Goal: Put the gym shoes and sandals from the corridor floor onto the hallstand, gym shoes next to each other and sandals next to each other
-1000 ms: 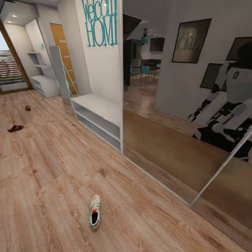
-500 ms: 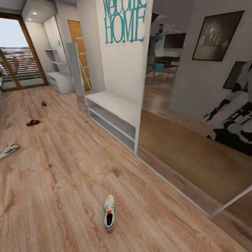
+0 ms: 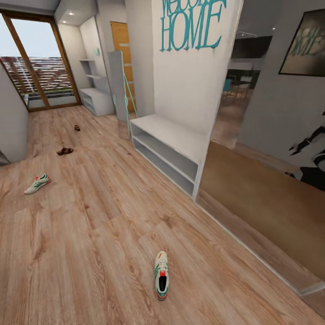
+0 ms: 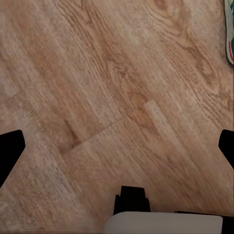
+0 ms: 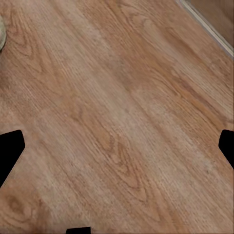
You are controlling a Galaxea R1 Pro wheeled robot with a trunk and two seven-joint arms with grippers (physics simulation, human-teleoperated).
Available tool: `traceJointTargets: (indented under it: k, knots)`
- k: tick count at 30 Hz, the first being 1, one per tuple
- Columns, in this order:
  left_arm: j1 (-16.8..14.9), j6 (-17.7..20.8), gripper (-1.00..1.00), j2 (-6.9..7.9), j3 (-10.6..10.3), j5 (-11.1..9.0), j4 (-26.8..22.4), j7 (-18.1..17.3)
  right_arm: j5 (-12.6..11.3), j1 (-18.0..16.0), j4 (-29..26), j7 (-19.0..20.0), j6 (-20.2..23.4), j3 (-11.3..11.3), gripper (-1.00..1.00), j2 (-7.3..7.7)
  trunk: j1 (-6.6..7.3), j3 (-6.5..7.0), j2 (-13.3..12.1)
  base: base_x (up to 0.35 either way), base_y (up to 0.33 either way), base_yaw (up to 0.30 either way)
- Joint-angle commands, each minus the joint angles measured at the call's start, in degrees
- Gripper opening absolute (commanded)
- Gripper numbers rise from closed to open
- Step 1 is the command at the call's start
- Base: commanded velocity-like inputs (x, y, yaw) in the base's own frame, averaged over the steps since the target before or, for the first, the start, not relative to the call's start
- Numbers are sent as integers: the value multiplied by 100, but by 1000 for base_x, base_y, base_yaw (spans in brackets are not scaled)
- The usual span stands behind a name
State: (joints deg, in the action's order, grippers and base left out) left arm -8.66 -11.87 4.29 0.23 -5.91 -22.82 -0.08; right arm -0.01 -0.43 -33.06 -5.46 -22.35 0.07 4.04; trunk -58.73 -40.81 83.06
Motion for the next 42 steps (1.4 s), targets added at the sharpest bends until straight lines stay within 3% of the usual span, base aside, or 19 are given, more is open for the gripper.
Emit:
traceJointTargets:
  k: [1,21,42]
  knots:
    - [-4,-17,100,1,-15,-61,3,5,1,-1,1,-16,-15,2,100,0,0,-12,2,3,56,185]
    - [-4,-13,100,1,-15,-68,-4,17,1,-1,1,-16,-15,11,100,-13,0,-61,2,0,10,248]
    - [-5,-8,100,1,-13,-68,-4,34,17,-1,1,-7,-16,28,100,-13,-461,-438,845,0,0,279]
